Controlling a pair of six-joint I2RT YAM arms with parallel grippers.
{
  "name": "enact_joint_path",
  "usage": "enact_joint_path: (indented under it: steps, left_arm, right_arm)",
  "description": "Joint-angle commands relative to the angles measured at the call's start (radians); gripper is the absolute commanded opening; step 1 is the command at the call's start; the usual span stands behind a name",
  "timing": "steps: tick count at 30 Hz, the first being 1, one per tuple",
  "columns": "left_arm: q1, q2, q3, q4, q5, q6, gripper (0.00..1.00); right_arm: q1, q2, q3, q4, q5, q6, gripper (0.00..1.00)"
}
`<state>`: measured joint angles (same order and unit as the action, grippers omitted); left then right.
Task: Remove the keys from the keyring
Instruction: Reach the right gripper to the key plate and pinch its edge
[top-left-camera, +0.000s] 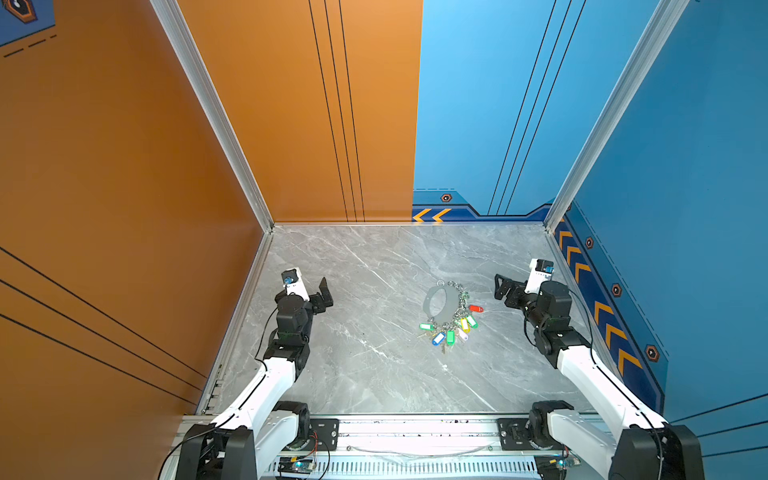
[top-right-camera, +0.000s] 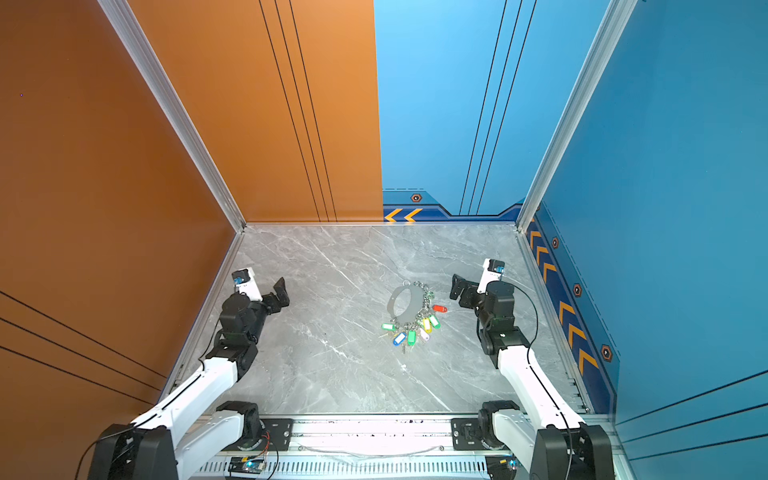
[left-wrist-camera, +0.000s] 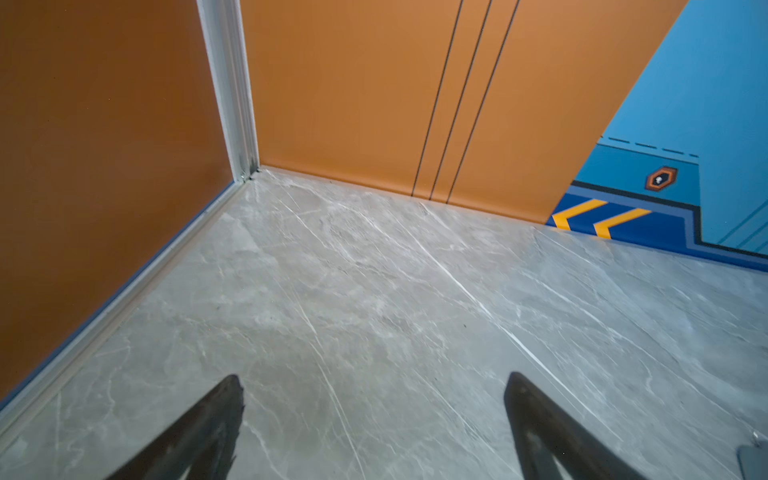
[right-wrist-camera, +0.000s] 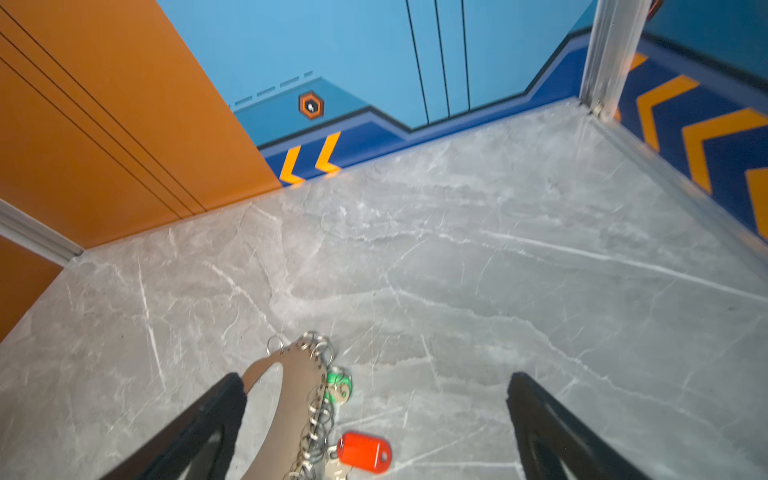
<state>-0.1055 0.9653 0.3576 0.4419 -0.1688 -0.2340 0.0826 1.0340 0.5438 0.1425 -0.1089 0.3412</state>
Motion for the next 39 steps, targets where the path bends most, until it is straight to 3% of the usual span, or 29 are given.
enact_joint_path:
  steps: [1,10,15,21,26,34,39]
  left_arm:
    - [-0.049,-0.041,0.023,-0.134,0.048,-0.036,0.98]
    - [-0.215,0.015,0.082,-0.245,0.071,-0.031,0.98]
    - [-0.29,0.049,0.091,-0.245,0.095,-0.008,0.98]
    - [-0.299,0.118,0.12,-0.277,0.129,0.025,0.98]
    - [-0.31,0.17,0.119,-0.252,0.158,0.018,0.98]
    - [-0.321,0.167,0.069,-0.183,0.168,0.021,0.98]
    - [-0.322,0.16,0.067,-0.184,0.164,0.02,0.98]
  right_arm:
    - [0.043,0.052,0.084,-0.25,-0.062,0.036,1.0]
    - [0.251,0.183,0.198,-0.448,-0.054,0.059,0.89]
    - [0.35,0.259,0.247,-0.526,-0.026,0.069,0.77]
    - [0.449,0.328,0.3,-0.541,0.029,0.107,0.66]
    - [0.524,0.407,0.396,-0.623,0.086,0.1,0.62]
    - [0.612,0.522,0.502,-0.702,0.135,0.112,0.43]
    - [0.67,0.589,0.54,-0.707,0.158,0.135,0.4]
